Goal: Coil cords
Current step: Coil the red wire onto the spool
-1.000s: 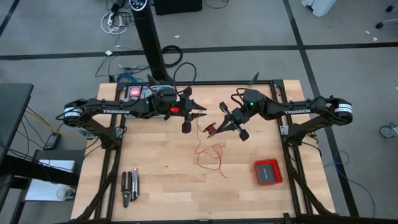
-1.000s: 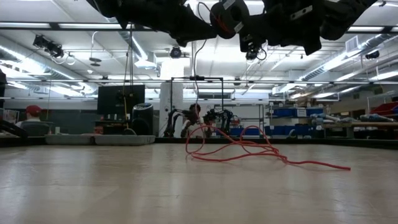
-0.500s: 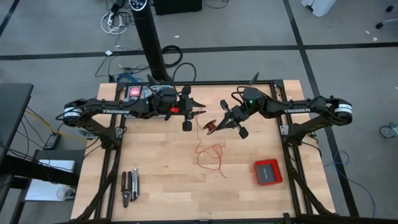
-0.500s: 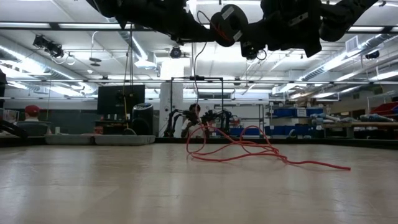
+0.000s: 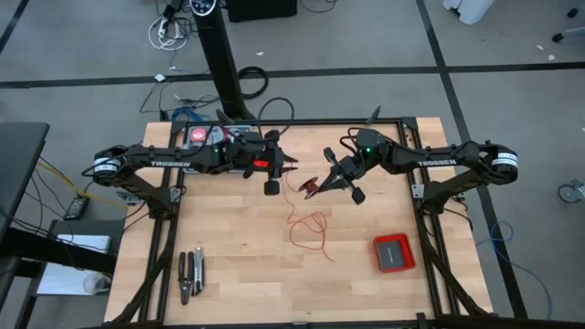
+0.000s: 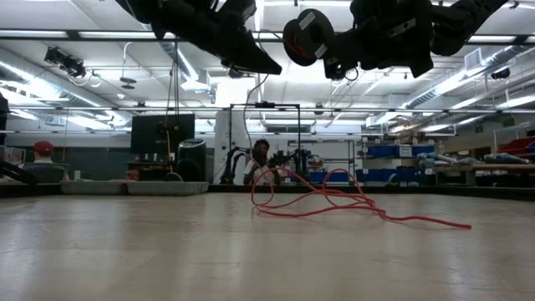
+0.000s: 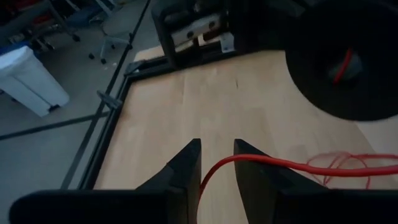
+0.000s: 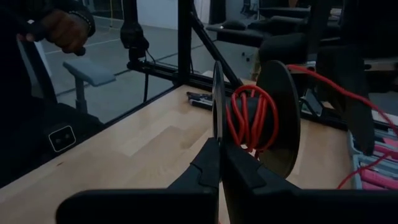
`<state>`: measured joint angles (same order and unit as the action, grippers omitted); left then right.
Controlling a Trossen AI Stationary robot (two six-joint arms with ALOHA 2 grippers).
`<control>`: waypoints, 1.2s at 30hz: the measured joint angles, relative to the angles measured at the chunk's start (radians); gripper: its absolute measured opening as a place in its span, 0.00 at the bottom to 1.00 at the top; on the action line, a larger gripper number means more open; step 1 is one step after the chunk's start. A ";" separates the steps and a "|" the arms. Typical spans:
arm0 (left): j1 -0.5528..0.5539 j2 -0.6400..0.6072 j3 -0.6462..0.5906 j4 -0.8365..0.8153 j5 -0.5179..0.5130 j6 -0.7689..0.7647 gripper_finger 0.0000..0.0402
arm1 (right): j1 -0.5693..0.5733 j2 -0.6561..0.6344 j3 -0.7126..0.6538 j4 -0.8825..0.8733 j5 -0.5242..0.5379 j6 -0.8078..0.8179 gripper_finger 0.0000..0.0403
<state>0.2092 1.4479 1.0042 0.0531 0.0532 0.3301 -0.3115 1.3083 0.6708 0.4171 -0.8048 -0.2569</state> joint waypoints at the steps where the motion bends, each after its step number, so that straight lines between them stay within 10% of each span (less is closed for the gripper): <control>1: 0.000 0.000 0.000 -0.009 -0.001 0.000 0.23 | 0.000 0.000 0.000 0.000 0.000 0.000 0.01; 10: -0.001 -0.001 0.000 -0.039 0.001 0.023 0.03 | 0.000 0.000 0.000 0.005 0.004 0.000 0.01; 36: 0.000 0.013 0.171 -0.127 0.091 0.031 0.00 | 0.047 0.159 0.000 0.251 0.017 0.068 0.00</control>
<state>0.2096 1.4610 1.1751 -0.0738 0.1440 0.3615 -0.2640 1.4672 0.6712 0.6679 -0.7876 -0.1891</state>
